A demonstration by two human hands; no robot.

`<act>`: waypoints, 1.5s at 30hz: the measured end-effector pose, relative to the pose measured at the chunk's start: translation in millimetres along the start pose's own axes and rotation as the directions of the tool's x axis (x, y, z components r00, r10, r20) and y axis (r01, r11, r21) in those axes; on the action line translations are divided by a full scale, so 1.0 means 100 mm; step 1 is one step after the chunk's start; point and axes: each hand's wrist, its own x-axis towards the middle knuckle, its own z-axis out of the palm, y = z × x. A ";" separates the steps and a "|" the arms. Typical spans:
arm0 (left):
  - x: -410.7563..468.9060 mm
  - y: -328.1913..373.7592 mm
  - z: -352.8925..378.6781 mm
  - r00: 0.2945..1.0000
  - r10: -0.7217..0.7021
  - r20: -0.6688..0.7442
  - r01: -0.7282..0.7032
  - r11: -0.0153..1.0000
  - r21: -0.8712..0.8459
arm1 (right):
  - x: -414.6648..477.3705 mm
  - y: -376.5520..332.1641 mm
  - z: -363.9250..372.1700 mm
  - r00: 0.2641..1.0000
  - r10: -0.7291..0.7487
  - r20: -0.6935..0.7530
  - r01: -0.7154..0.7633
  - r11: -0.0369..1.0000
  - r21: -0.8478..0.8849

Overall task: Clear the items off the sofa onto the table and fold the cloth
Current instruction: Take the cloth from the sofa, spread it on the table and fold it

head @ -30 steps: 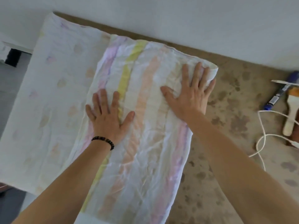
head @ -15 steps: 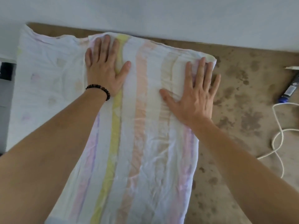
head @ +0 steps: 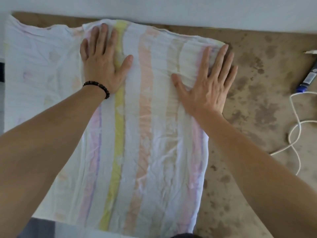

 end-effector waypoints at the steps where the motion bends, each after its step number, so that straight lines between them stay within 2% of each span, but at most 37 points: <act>1: 0.00 0.01 0.00 1.000 0.002 -0.021 -0.003 1.000 -0.007 | 0.00 0.01 0.01 1.000 -0.008 -0.008 0.008 1.000 -0.003; 3: -0.01 0.01 -0.01 0.998 -0.008 -0.060 0.008 1.000 0.004 | 0.00 0.02 0.01 1.000 -0.020 -0.019 0.020 1.000 0.000; 6: -0.06 0.05 -0.07 0.990 0.005 -0.139 0.012 0.992 0.125 | -0.01 0.02 0.02 0.999 -0.024 -0.030 0.024 1.000 -0.004; 9: -0.19 0.17 -0.17 0.988 0.078 -0.134 -0.052 0.981 0.187 | -0.04 0.03 -0.01 0.999 -0.025 -0.039 0.025 1.000 -0.014; 11: -0.43 0.25 -0.22 0.986 0.046 -0.160 -0.028 0.993 0.117 | -0.07 0.01 -0.06 0.993 -0.089 -0.076 0.085 0.995 -0.052; 14: -1.09 0.35 -0.24 0.978 -0.053 -0.200 0.038 0.996 -0.082 | -0.31 -0.07 -0.19 0.957 -0.263 -0.123 0.249 0.961 -0.122; 17: -1.90 0.31 -0.19 0.998 -0.015 -0.058 0.007 0.991 -0.133 | -0.99 -0.25 -0.20 0.954 -0.242 -0.179 0.246 0.969 -0.003; 21: -2.60 -0.16 0.00 0.987 0.030 0.156 -0.031 1.000 0.006 | -2.19 -0.45 -0.04 0.987 -0.160 0.001 0.159 0.986 0.055; 24: -2.66 -0.45 0.08 0.980 -0.006 0.197 -0.004 0.999 0.047 | -2.65 -0.42 0.15 0.992 -0.063 0.111 0.063 0.998 -0.003; 29: -2.63 -0.46 0.11 0.988 -0.016 0.151 0.016 1.000 -0.003 | -2.68 -0.42 0.20 0.994 0.002 0.106 0.003 0.999 -0.047; 37: -2.65 -0.46 0.11 0.995 0.029 0.098 -0.026 0.999 -0.034 | -2.71 -0.43 0.25 1.000 -0.009 0.016 0.009 0.998 -0.057; 41: -2.71 -0.47 0.05 0.999 0.041 0.002 -0.040 0.990 -0.136 | -2.77 -0.45 0.21 0.997 -0.019 -0.071 0.009 0.991 -0.137; 43: -2.86 -0.45 -0.03 0.992 0.100 -0.072 -0.107 0.989 -0.104 | -2.88 -0.49 0.16 0.992 -0.077 -0.096 0.062 0.988 -0.144; 45: -3.15 -0.41 -0.09 0.972 0.156 -0.179 -0.177 0.978 -0.110 | -3.16 -0.51 0.14 0.973 -0.111 -0.204 0.095 0.992 -0.089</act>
